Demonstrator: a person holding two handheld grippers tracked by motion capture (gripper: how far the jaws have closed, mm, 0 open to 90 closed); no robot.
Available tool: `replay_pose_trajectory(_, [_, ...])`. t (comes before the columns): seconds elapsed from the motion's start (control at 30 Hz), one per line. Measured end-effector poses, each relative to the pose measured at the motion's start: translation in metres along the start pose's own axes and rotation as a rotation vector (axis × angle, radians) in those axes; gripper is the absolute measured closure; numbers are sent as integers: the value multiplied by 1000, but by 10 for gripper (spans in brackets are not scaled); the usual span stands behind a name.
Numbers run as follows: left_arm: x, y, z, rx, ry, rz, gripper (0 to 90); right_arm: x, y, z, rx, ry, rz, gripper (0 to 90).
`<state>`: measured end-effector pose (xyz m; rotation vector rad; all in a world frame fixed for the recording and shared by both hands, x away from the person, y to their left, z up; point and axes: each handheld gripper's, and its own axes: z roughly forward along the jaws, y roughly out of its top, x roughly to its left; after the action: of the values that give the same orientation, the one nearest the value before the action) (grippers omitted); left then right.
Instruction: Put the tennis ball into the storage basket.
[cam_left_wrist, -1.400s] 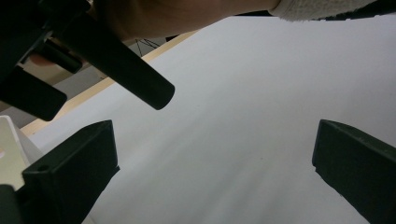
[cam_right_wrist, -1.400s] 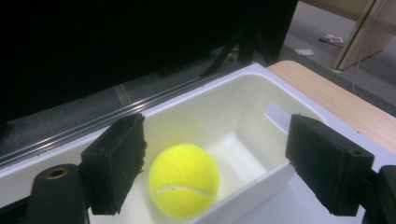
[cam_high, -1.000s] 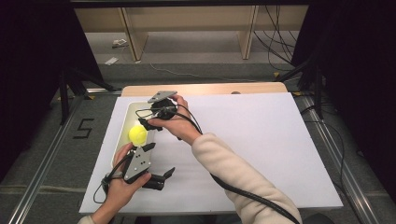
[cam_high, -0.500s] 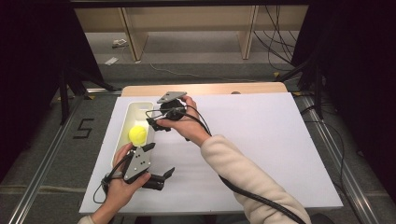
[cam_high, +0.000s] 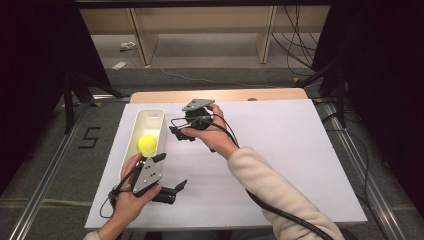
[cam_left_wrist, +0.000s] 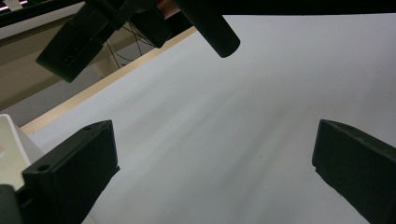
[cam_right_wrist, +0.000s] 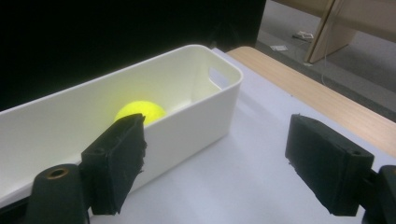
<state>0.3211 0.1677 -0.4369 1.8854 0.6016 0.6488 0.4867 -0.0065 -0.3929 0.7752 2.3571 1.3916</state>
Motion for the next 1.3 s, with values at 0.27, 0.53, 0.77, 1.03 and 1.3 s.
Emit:
replay_pose_trajectory(0.27, [0,0,0,-1,1,0,0,-6,-9,-10,4,-10,11,206])
replay_pose_trajectory(0.53, [0,0,0,0,3,0,0,-11,-18,-19,8,-18,14,206])
replay_pose_trajectory(0.77, [0,0,0,-1,4,0,0,-17,-25,-28,6,-31,19,205])
replay_pose_trajectory(1.03, [0,0,0,-1,3,-3,0,-23,-31,-41,1,-45,22,205])
replay_pose_trajectory(1.3, [-1,0,0,1,-9,-11,0,-31,-39,-55,-3,-69,34,205])
